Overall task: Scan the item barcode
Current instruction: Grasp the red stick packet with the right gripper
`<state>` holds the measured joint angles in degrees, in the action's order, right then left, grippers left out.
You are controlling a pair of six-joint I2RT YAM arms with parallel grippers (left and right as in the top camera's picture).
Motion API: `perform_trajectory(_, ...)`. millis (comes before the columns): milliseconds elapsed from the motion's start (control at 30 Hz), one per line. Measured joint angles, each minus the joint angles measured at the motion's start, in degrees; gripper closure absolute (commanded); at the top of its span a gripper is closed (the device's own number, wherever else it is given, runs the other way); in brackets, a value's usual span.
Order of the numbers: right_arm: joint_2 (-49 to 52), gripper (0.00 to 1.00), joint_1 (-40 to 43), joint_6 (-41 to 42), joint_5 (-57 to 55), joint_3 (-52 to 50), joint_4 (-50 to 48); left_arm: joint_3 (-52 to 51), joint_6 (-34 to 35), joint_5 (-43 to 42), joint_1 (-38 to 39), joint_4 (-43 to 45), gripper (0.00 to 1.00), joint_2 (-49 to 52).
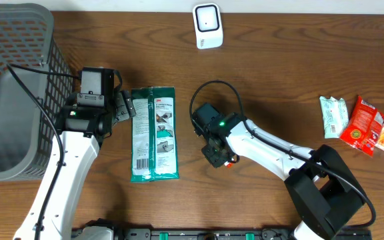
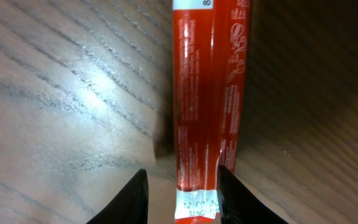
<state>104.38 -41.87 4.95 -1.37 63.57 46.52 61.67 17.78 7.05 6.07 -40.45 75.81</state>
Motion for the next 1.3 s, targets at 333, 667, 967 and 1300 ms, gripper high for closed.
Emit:
perform_trajectory(333,0.00,0.71,0.00,0.31,-1.03,-0.02,-0.37,0.00,0.00,0.00,0.00,0.02,0.13,0.00)
perform_trajectory(667,0.00,0.69,0.00,0.61,-1.03,-1.86,-1.75,0.00,0.00,0.00,0.00,0.02,0.13,0.00)
perform_trajectory(967,-1.29,0.73,-0.04,0.72,-1.55,-4.44,-4.94,0.00,0.00,0.00,0.00,0.00,0.13,0.00)
perform_trajectory(1300,-1.29,0.71,-0.04,2.27,-1.07,-4.44,-4.94,0.00,0.00,0.00,0.00,0.02,0.13,0.00)
